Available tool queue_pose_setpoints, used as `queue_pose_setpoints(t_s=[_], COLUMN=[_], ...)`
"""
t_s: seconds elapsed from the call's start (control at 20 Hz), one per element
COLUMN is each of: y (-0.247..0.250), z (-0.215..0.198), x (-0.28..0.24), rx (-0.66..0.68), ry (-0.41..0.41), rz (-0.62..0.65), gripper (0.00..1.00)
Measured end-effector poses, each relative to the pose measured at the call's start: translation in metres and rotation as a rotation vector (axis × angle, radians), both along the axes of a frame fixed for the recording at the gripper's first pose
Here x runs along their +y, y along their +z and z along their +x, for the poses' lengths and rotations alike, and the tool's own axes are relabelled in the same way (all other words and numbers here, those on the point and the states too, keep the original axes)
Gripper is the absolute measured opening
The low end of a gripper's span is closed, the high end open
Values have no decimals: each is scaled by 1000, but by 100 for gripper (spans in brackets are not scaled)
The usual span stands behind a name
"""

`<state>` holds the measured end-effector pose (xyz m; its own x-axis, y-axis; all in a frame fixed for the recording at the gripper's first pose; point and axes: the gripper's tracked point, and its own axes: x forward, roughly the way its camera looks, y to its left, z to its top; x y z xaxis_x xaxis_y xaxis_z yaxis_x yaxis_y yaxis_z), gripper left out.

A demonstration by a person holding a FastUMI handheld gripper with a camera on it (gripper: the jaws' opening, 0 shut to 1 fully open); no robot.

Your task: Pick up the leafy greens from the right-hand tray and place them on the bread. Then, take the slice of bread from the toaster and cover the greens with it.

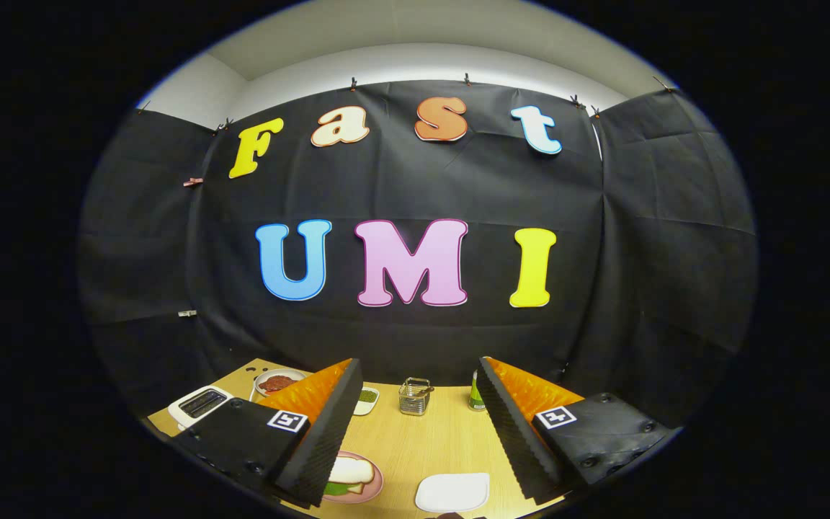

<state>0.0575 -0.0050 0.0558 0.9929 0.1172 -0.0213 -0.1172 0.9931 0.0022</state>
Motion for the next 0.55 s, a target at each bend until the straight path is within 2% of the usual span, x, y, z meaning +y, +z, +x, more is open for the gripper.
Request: queue_pose_setpoints(t_s=[0.3,0.55], y=[-8,-4], z=[-4,-5], x=[18,14], rx=[22,20], ry=[-10,-55], rz=[-11,3], gripper=[99,99])
